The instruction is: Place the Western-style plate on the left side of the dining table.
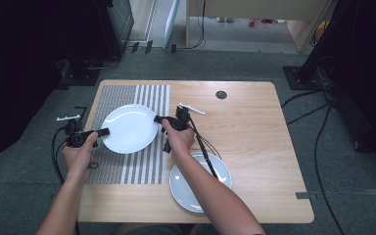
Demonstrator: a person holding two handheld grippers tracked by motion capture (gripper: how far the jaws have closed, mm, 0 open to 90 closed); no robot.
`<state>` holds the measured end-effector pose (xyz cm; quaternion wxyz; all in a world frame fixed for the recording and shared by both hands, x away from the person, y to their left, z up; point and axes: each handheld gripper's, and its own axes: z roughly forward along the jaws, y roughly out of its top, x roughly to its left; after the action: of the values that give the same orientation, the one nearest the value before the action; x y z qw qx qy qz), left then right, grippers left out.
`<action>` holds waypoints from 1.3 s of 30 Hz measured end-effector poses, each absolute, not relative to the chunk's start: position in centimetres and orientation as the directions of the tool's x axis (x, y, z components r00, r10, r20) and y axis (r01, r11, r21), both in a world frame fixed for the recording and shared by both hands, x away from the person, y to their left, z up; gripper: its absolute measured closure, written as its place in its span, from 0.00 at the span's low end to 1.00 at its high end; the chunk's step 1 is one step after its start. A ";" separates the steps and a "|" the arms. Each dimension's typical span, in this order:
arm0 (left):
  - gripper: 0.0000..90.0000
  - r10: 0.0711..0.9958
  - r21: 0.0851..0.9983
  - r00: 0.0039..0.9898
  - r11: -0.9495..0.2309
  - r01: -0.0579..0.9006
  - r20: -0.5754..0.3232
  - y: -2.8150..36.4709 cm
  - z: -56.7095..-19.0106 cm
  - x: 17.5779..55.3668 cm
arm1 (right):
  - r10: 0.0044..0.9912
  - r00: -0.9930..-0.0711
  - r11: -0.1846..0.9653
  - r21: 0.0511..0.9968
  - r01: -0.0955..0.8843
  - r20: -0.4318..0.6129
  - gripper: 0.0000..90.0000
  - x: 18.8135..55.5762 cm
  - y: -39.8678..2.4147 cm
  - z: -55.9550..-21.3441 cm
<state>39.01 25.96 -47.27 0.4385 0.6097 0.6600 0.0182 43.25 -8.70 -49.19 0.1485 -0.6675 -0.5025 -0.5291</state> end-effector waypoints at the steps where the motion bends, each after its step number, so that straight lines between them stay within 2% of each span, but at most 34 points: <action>1: 0.79 0.821 0.556 0.123 0.259 0.790 -0.557 26.1 -47.4 39.3 | 0.519 -0.065 -0.452 0.338 0.825 0.853 0.97 43.5 -8.5 -49.4; 10: 0.80 0.820 0.536 0.082 0.291 0.793 -0.566 26.3 -48.5 41.5 | 0.555 -0.059 -0.462 0.367 0.807 0.830 0.97 45.2 -7.5 -50.2; 16: 0.80 0.818 0.519 0.059 0.306 0.798 -0.572 25.9 -49.3 42.6 | 0.550 -0.019 -0.488 0.339 0.804 0.835 0.97 46.2 -7.6 -51.5; 25: 0.80 0.828 0.513 0.044 0.303 0.803 -0.558 25.6 -49.4 44.0 | 0.579 -0.025 -0.497 0.377 0.782 0.815 0.97 47.3 -7.4 -52.0; 33: 0.81 0.824 0.491 0.006 0.331 0.806 -0.566 26.4 -50.0 44.5 | 0.573 -0.038 -0.468 0.364 0.805 0.819 0.96 47.9 -6.7 -52.2; 39: 0.80 0.833 0.488 0.003 0.321 0.812 -0.553 26.2 -50.2 44.6 | 0.613 -0.060 -0.428 0.395 0.813 0.788 0.96 48.3 -6.6 -52.2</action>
<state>44.64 26.24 -50.20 0.4029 0.5826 0.7058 0.0131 48.30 -6.59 -52.25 0.0991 -0.6784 -0.5254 -0.5039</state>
